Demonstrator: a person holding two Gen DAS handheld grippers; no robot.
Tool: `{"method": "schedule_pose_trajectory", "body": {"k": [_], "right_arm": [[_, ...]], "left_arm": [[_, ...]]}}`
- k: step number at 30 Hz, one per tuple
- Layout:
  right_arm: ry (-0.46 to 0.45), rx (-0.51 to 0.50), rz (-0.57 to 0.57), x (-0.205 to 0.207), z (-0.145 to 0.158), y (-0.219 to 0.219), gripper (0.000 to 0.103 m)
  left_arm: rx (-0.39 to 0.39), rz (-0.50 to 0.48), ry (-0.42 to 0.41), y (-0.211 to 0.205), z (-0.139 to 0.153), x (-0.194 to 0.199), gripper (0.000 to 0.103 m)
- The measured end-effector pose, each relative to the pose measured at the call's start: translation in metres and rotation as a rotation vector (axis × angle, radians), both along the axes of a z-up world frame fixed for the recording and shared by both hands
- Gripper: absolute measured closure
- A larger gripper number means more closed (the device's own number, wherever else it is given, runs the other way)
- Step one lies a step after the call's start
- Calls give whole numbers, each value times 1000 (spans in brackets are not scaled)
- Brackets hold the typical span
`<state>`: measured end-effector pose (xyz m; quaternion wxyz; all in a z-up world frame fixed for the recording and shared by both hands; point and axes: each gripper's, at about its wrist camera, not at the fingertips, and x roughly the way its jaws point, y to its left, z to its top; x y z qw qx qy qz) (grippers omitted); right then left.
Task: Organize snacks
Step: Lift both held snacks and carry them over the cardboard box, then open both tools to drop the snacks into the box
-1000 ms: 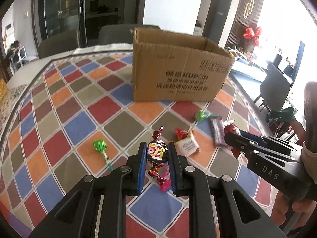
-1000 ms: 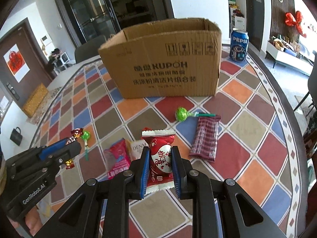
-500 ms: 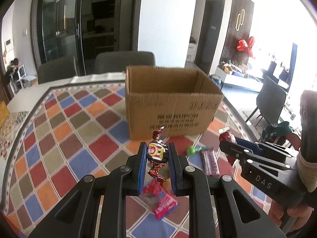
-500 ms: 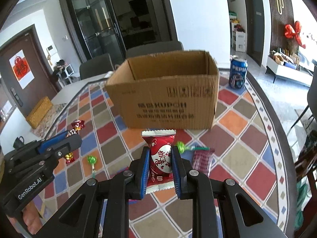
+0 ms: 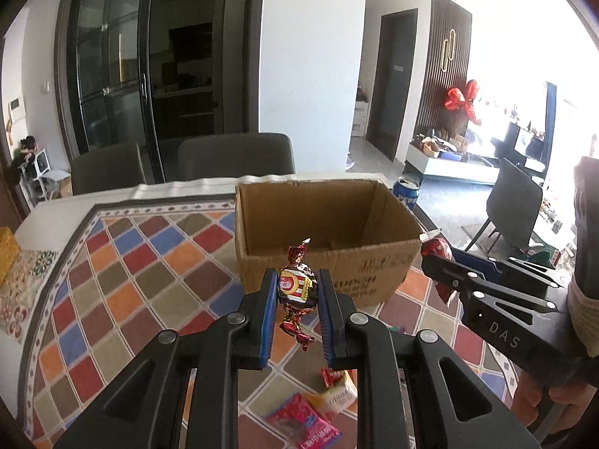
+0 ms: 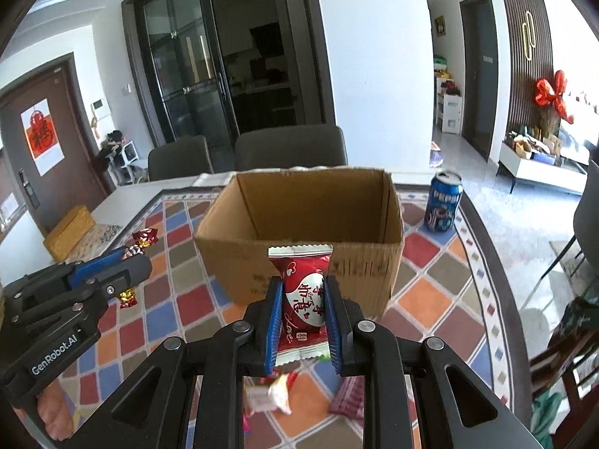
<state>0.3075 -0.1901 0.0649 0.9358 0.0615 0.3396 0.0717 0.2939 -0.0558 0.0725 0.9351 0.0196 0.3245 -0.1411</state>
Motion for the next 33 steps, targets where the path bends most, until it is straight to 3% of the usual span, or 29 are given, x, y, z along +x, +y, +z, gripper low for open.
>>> {"method": "schedule_pose_trajectory", "body": {"k": [18,30,33], "right_arm": [[-7,-17,-5,65,4,-8,81],[37,-45,-16,112,-2,-8,81],[55,-48,-15,120,-6,-7,80]], "left_arm": [[29,-11,1,-13,2,68,82],[2,-51,90,-22,-14,120,82],[3,-22,122,-22,-18,131,79]]}}
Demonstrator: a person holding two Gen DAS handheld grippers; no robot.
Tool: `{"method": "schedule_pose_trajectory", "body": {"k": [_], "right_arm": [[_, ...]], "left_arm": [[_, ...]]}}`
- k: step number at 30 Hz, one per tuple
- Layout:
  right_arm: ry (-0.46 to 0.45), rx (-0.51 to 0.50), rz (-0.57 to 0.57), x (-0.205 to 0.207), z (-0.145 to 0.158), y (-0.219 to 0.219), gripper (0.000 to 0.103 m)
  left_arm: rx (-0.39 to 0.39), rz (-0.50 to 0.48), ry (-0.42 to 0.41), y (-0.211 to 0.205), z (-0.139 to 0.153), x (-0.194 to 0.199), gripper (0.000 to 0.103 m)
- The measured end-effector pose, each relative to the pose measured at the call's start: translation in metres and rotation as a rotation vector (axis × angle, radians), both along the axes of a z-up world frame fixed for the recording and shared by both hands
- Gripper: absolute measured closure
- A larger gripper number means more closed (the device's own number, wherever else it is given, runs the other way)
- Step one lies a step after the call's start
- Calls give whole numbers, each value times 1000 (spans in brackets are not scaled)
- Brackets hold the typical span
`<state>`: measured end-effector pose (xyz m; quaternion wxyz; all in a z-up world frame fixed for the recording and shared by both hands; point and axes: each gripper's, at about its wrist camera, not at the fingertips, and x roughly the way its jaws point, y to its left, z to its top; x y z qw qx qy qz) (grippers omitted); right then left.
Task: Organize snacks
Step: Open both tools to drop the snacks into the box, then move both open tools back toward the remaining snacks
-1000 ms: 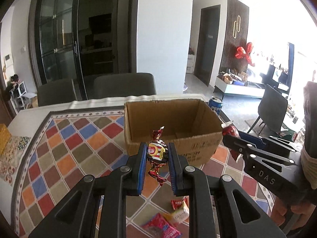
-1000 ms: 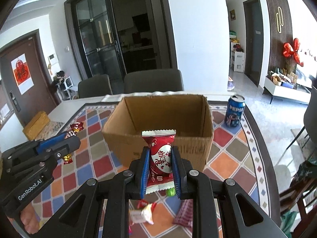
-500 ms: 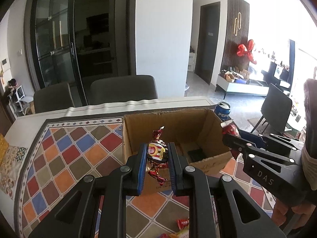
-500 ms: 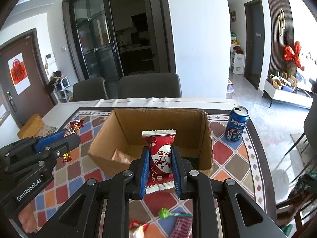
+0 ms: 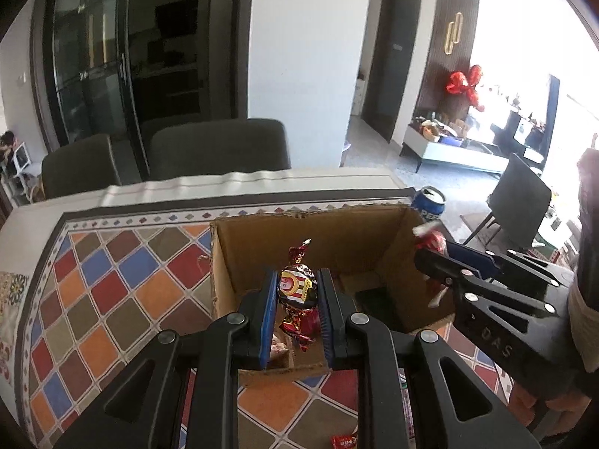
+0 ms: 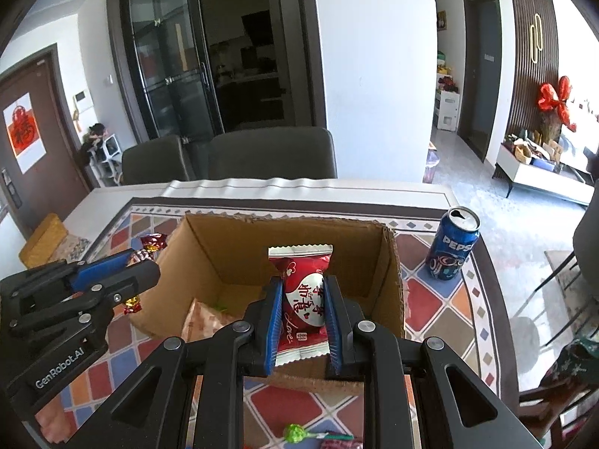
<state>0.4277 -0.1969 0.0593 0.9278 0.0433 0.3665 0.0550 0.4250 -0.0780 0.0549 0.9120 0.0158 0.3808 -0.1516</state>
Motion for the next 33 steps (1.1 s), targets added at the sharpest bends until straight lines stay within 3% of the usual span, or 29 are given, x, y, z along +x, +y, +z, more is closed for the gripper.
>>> {"method": "schedule_pose_trajectory", "body": {"k": [2,4,11,26,29,33], "right_arm": [[4,-2,-1,4,-1,1,77],[16,-22,-15,4,-2,2,59],[9,-29,2,-13,4,5,58],[21,-21,75,-62,10,37,58],[29,-21,84,-70,9,45,52],[38,-21,102,-80,5,56,52]], "left_arm": [[7,29,5,2,1,1,64],[4,37,3,6,1,-2,64],[36,47,-4,14,6,-28,56],[40,69,-6,48,12,-85,55],[44,80,-2,55,11,-94,55],[44,90,10,65,6,-107,55]]}}
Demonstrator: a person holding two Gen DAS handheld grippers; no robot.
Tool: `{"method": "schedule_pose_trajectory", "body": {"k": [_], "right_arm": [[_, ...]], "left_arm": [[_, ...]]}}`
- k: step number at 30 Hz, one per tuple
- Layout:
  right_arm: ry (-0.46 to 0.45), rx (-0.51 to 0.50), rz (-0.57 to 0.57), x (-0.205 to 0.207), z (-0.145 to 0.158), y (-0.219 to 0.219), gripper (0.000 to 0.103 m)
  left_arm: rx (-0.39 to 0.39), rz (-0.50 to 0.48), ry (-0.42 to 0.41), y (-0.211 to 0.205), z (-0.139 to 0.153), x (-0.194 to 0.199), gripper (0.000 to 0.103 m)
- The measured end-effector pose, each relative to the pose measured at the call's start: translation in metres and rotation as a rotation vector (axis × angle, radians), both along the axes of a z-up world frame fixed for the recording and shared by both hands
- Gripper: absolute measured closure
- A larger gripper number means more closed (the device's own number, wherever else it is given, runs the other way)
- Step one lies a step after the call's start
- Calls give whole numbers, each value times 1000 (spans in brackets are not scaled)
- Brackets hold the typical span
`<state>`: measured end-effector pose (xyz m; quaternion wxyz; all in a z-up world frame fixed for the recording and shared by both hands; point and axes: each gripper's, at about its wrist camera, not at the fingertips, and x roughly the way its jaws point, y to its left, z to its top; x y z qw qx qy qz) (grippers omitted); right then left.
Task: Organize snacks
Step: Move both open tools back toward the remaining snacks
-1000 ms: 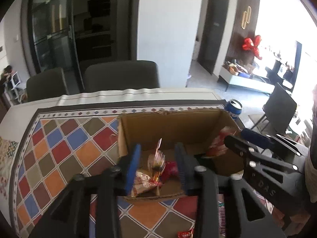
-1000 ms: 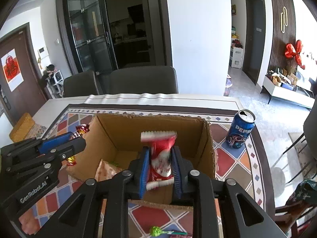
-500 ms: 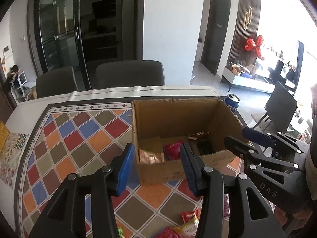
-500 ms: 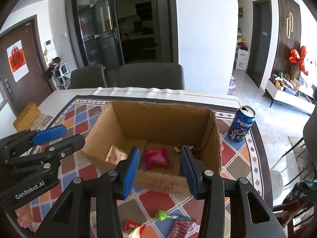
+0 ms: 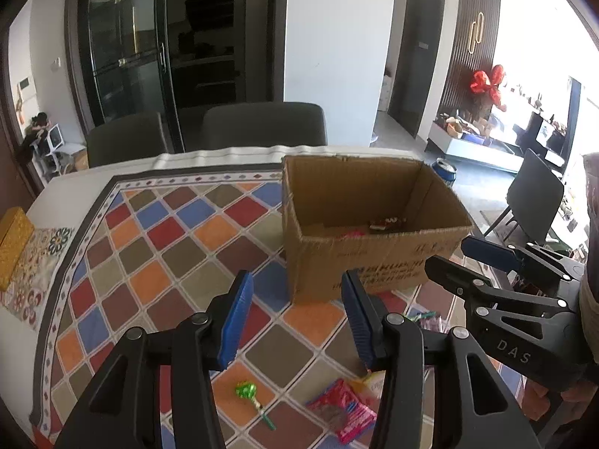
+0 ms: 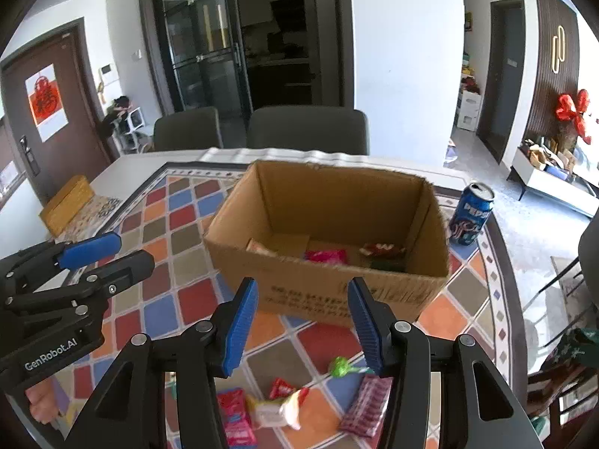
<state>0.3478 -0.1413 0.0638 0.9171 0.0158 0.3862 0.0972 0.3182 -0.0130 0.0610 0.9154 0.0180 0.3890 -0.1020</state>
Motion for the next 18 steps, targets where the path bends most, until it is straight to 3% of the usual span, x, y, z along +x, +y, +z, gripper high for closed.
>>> {"method": "schedule_pose_trajectory", "body": {"k": [10,18], "right_arm": [[57,-10,42,-18,-22,22,49],[225,-18,59,1,-66,34,49]], "left_arm": [[13,39,53,21,-25,-17,53],[42,67,149,38,-64,-9,54]]}}
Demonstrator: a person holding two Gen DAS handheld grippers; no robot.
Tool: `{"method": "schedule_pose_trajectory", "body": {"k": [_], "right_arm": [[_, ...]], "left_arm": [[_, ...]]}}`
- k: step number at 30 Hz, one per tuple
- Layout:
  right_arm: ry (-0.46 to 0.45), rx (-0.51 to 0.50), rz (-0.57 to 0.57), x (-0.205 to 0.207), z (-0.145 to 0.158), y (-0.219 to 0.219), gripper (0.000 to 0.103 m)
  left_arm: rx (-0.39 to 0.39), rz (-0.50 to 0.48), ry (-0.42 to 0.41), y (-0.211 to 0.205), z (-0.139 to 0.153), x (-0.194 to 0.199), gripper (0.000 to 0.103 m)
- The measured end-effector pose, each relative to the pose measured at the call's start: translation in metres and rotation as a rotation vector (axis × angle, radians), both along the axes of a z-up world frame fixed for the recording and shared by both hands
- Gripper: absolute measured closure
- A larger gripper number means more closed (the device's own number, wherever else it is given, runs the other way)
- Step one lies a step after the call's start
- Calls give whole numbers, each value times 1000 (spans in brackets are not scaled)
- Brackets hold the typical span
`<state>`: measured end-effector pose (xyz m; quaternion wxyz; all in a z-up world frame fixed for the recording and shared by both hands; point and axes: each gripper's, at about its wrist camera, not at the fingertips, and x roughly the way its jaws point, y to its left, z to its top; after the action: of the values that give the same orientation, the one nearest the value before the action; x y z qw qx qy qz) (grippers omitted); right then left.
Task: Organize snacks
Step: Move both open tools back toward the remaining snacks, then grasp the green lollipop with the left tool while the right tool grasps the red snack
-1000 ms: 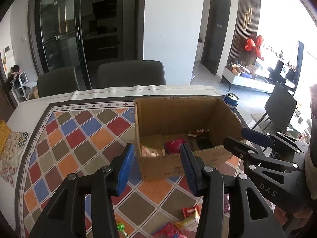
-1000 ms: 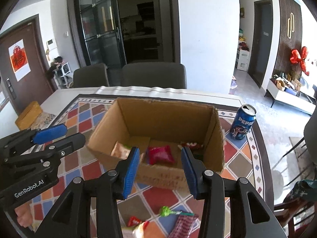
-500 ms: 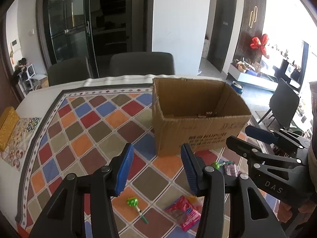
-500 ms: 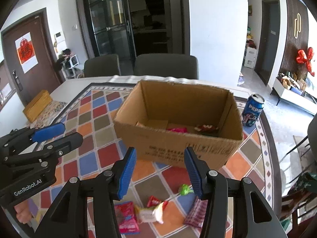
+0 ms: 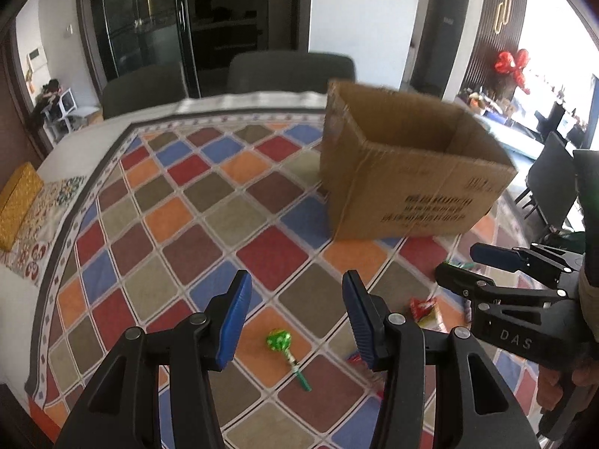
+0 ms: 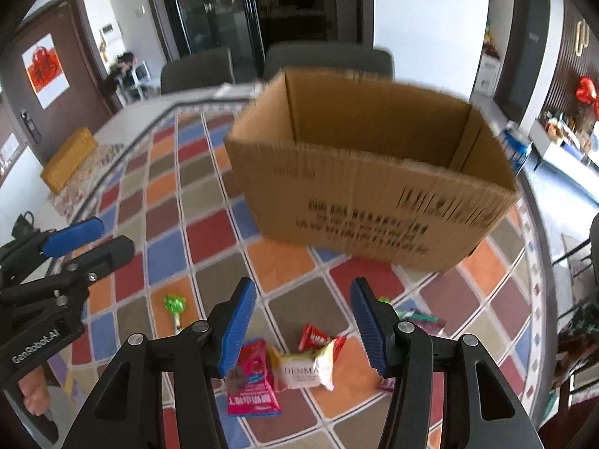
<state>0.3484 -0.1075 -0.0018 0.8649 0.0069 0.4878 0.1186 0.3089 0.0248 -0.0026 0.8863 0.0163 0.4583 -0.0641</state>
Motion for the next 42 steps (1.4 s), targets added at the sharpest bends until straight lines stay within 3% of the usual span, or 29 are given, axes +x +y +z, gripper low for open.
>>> {"method": "schedule_pose_trajectory", "body": {"k": [4,13,20,31,40,42], "right_arm": [[112,-12,-10,9,-29,3,49],[238,-67,-38,17,-72,8,49],[285,-93,-57,19,-91,9,49],[325,-101,-92,24,-106,4,49],[354,-74,-101,29,-115,6,49],[347,-77,-98,28,-115,6,50]], "left_arm": [[6,12,52,7,-22,2,54],[5,34,175,13,-65,10,54],[16,42,234,12,-89,16,54],[33,65,262,11,-103,24,58],[11,72,304,10,-112,27,77],[14,69,302,9,-112,26,77]]}}
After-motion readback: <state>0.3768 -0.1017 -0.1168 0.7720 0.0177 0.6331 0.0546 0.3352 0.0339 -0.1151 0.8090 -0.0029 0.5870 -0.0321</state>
